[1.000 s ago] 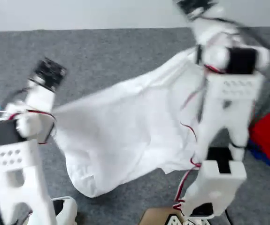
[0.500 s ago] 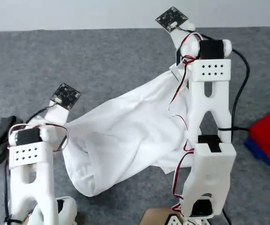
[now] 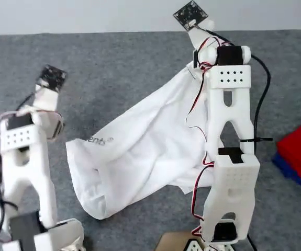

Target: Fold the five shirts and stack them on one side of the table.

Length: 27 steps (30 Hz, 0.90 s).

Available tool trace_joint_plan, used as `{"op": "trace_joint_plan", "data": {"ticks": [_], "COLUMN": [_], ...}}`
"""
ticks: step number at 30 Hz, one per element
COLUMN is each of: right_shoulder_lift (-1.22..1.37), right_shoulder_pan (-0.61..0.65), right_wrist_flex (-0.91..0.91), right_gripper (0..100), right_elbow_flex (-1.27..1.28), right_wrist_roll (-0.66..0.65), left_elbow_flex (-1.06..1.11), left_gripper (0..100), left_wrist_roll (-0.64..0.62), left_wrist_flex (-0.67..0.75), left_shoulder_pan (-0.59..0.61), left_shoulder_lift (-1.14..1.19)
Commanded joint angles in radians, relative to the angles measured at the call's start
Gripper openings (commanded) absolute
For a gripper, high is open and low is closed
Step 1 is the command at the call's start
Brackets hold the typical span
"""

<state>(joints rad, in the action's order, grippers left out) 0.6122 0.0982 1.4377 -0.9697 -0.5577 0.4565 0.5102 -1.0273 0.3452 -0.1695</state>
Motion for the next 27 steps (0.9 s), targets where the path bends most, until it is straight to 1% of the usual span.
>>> {"op": "trace_joint_plan", "data": {"ticks": [1,4,7,11,14,17,23,27], "right_shoulder_lift": [-0.008,-0.007,0.010,0.036,0.038,0.036,0.038,0.036], "right_shoulder_pan": [0.001,0.001,0.001,0.001,0.002,0.004,-0.001,0.002], "right_wrist_flex": [-0.022,-0.022,-0.021,-0.013,-0.012,-0.012,-0.012,-0.012], "right_gripper": [0.9,0.9,0.9,0.9,0.9,0.9,0.9,0.9], "right_elbow_flex": [-0.003,-0.002,-0.003,-0.005,-0.006,-0.006,-0.006,-0.006], "right_wrist_roll": [0.012,0.012,0.014,0.015,0.015,0.015,0.015,0.015], "left_elbow_flex": [-0.177,-0.243,-0.277,-0.280,-0.265,-0.203,-0.004,0.079], "left_gripper": [15,11,8,8,8,8,8,8], "left_wrist_roll": [-0.014,0.041,0.052,0.052,0.052,0.054,0.054,0.055], "left_wrist_flex": [-0.164,-0.304,-0.416,-0.522,-0.568,-0.569,-0.476,-0.361], "left_shoulder_pan": [-0.028,-0.081,-0.150,-0.261,-0.333,-0.393,-0.500,-0.505], "left_shoulder_lift": [0.023,0.021,0.021,0.021,0.023,0.029,0.028,0.031]}}
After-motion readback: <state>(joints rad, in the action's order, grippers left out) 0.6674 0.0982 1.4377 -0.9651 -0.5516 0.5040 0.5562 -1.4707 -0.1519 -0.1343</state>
